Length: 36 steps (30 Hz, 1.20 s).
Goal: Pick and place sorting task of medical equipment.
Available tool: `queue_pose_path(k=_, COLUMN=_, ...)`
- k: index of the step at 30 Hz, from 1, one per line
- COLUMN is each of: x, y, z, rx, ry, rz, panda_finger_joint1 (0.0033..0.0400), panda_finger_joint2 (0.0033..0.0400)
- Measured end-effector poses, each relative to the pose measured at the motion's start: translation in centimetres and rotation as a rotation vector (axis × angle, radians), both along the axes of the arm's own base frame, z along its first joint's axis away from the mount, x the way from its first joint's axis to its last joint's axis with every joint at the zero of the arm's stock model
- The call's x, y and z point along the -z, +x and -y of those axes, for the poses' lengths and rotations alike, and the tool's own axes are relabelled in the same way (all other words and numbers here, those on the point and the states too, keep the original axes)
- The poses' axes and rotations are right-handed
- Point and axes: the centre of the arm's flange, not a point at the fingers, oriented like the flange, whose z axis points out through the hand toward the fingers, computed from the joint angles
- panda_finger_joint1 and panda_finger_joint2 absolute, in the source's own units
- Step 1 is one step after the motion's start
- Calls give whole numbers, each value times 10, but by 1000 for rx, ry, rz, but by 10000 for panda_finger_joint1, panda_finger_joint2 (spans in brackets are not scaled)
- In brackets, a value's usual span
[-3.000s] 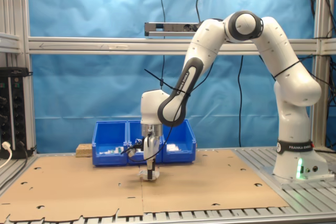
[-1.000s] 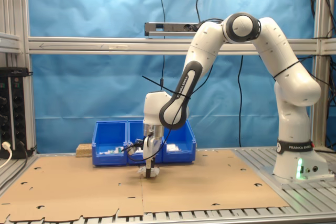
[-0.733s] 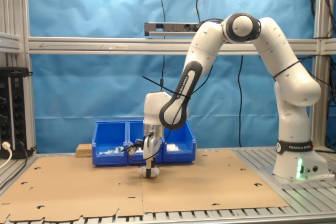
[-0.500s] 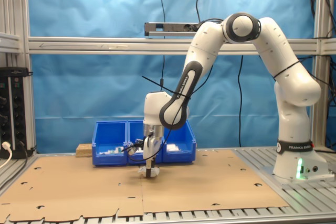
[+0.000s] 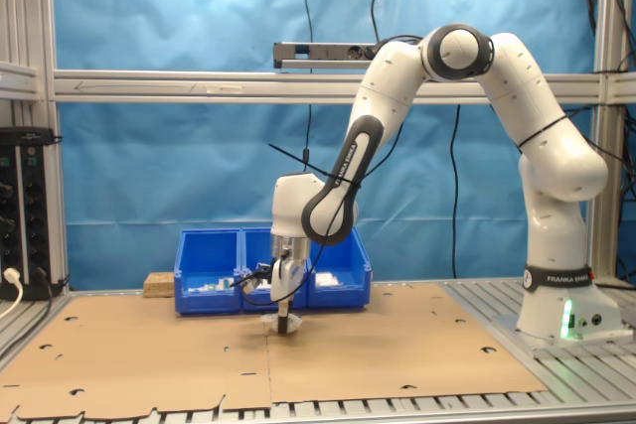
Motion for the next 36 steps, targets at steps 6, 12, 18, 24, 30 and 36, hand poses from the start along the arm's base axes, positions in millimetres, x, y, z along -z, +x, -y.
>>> queue_pose_path(k=6, x=0, y=0, z=0, rx=0, ry=0, rz=0, panda_finger_joint1=185, panda_finger_joint2=185)
queue_pose_path(k=12, x=0, y=0, z=0, rx=0, ry=-1, rz=3, panda_finger_joint1=77, panda_finger_joint2=77)
queue_pose_path(k=18, x=-2, y=1, z=-1, rx=-2, ry=0, rz=6, panda_finger_joint1=77, panda_finger_joint2=77)
queue_pose_path(k=24, x=-16, y=3, z=-8, rx=-13, ry=5, rz=19, panda_finger_joint1=77, panda_finger_joint2=77)
queue_pose_path(k=30, x=-50, y=4, z=-19, rx=-32, ry=20, rz=22, panda_finger_joint1=77, panda_finger_joint2=77)
queue_pose_path(k=36, x=-106, y=7, z=-27, rx=-51, ry=33, rz=42, panda_finger_joint1=77, panda_finger_joint2=77)
